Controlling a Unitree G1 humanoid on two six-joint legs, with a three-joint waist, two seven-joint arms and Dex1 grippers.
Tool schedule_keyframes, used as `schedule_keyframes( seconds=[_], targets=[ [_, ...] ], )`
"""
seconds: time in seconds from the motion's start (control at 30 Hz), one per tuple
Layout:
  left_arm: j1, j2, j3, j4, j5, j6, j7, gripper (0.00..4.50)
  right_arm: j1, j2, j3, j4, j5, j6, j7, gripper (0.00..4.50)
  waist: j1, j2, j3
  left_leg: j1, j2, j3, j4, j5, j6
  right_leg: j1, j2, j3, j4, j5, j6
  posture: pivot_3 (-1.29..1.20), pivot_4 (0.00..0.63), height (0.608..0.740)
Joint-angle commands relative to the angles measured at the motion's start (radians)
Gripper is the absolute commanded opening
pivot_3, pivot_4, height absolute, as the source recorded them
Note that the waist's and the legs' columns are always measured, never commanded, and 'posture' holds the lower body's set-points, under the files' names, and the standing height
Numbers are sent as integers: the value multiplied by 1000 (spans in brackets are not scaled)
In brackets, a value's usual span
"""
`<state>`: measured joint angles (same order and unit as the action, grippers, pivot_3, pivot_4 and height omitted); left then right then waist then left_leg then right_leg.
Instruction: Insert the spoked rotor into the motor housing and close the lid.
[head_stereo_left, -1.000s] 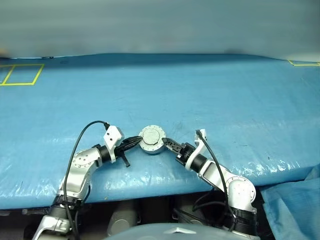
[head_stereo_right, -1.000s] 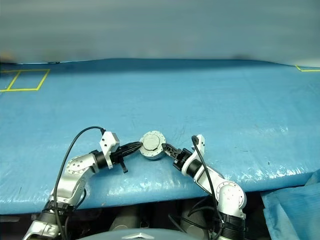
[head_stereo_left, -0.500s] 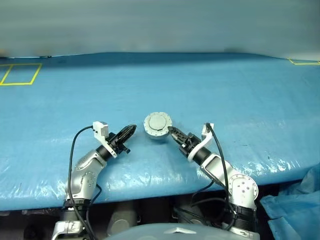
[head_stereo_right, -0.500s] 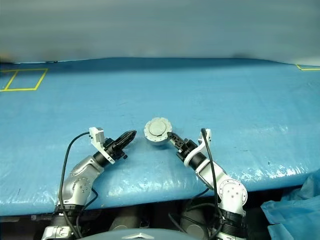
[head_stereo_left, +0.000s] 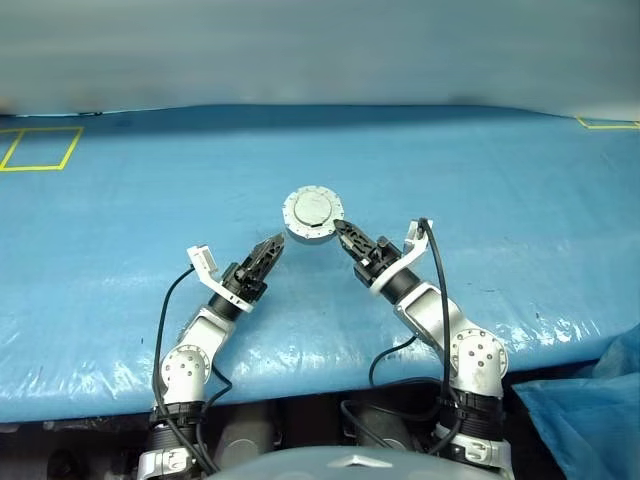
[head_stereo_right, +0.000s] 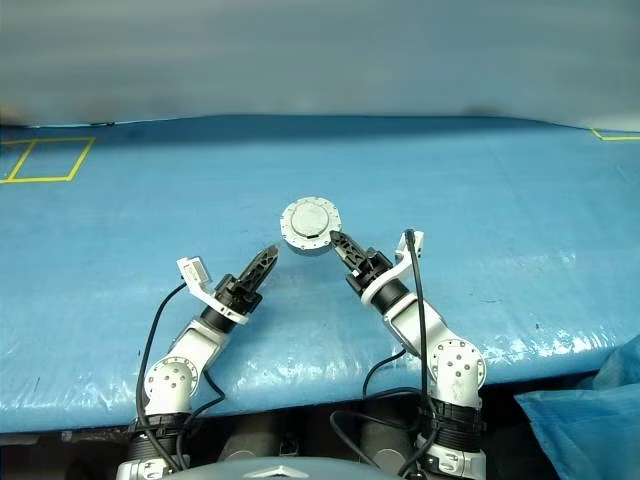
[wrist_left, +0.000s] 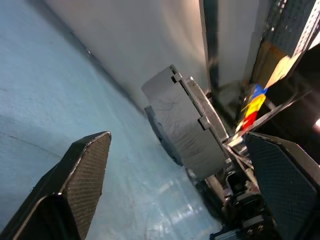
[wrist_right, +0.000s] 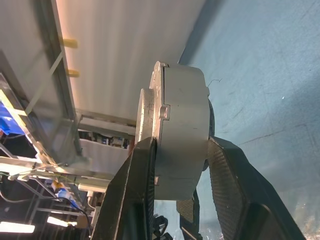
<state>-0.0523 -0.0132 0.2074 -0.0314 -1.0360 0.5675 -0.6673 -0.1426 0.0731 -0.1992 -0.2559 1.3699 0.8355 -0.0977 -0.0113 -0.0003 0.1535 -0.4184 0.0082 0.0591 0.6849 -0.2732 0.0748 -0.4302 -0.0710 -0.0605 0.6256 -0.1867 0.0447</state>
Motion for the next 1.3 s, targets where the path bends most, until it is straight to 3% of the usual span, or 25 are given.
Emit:
schedule_keyframes(
  seconds=[0.03,0.27,0.9,1.0,1.13,1.3],
  targets=[
    [-16,-15,18,-29,-94,61,28,4473,-37,9,22,-88,66,-24,13,1216,0,0,0,0,0,0,0,0,0,0,0,0,0,0,0,0,150,740],
    [-46,-58,38,18,-155,98,77,4473,-17,5,73,-107,71,-11,8,1216,0,0,0,0,0,0,0,0,0,0,1,1,0,0,-1,0,150,740],
    [-99,-84,18,42,-140,130,73,4473,16,-41,171,-106,16,-13,56,1216,0,-1,0,0,-1,1,2,0,0,1,2,2,0,1,-6,0,150,740],
    [-91,-93,27,42,-143,113,82,3888,18,-40,169,-105,10,-13,58,1216,0,-1,0,0,-1,1,2,0,0,1,2,2,0,1,-6,0,150,740],
    [-84,-99,35,41,-153,101,82,2684,20,-43,166,-97,2,-15,60,1216,0,-1,0,0,-1,1,2,0,0,1,2,3,0,2,-6,0,150,740],
    [-78,-101,29,31,-175,109,103,2639,19,-45,165,-96,-1,-16,63,1216,0,-1,0,0,-1,1,2,0,0,1,2,3,0,1,-6,0,150,740]
  ],
)
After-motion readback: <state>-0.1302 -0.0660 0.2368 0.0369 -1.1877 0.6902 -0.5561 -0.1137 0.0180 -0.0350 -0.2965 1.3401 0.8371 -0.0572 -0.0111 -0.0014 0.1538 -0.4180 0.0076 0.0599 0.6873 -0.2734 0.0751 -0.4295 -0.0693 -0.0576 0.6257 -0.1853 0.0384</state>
